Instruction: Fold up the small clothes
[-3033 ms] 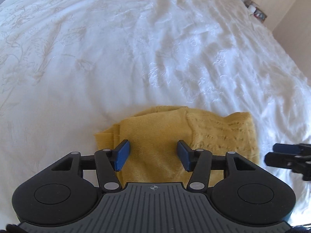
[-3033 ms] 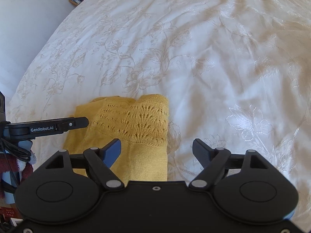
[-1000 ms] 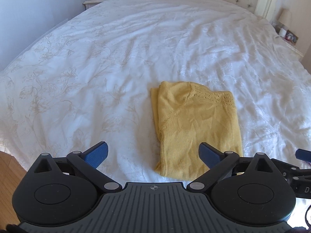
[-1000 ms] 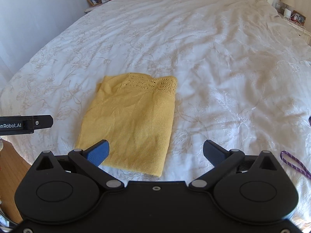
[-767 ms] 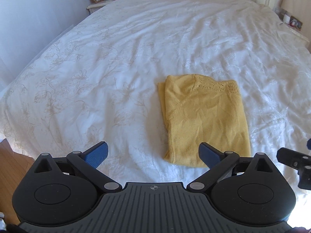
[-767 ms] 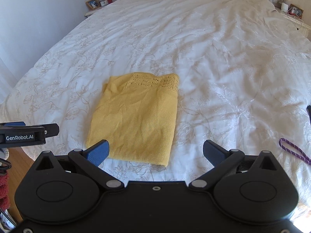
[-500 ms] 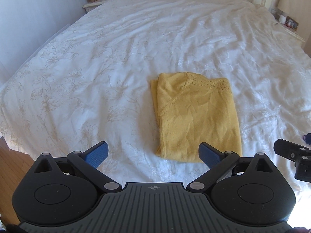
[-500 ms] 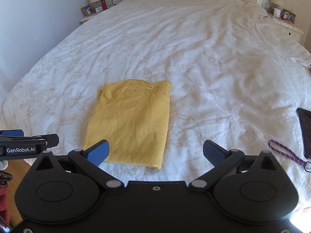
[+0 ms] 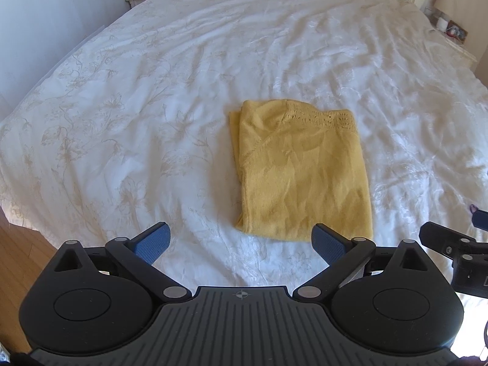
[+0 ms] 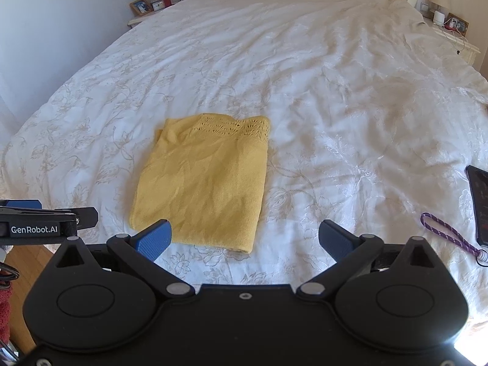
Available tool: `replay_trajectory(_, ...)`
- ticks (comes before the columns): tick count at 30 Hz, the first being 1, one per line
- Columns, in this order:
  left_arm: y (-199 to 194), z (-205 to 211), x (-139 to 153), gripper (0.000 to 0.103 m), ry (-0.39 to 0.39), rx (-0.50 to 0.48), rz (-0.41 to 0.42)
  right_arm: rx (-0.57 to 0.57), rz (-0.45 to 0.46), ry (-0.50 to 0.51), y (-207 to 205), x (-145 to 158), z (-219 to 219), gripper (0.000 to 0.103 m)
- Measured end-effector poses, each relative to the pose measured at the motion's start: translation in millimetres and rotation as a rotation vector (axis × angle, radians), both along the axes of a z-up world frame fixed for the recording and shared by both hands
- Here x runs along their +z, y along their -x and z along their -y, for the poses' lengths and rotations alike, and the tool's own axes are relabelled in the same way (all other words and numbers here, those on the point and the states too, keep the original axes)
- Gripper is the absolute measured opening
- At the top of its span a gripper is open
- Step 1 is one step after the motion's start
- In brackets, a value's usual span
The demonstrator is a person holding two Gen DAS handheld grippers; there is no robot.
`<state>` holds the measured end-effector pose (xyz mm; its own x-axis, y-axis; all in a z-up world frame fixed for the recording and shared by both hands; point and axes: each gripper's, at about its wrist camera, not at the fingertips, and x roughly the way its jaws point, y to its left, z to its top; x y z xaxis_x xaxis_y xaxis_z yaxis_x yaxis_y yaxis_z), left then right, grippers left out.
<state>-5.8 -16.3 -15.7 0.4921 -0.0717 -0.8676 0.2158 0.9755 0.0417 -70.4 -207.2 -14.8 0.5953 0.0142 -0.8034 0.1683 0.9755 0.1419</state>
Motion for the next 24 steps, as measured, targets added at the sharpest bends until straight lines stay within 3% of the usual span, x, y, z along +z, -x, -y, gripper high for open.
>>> replay_trajectory(24,-0.4,-2.5,-4.2,0.1,0.014,-0.013,-0.04,0.008,0.004,-0.019,-2.3,1.2,-5.2,0.102)
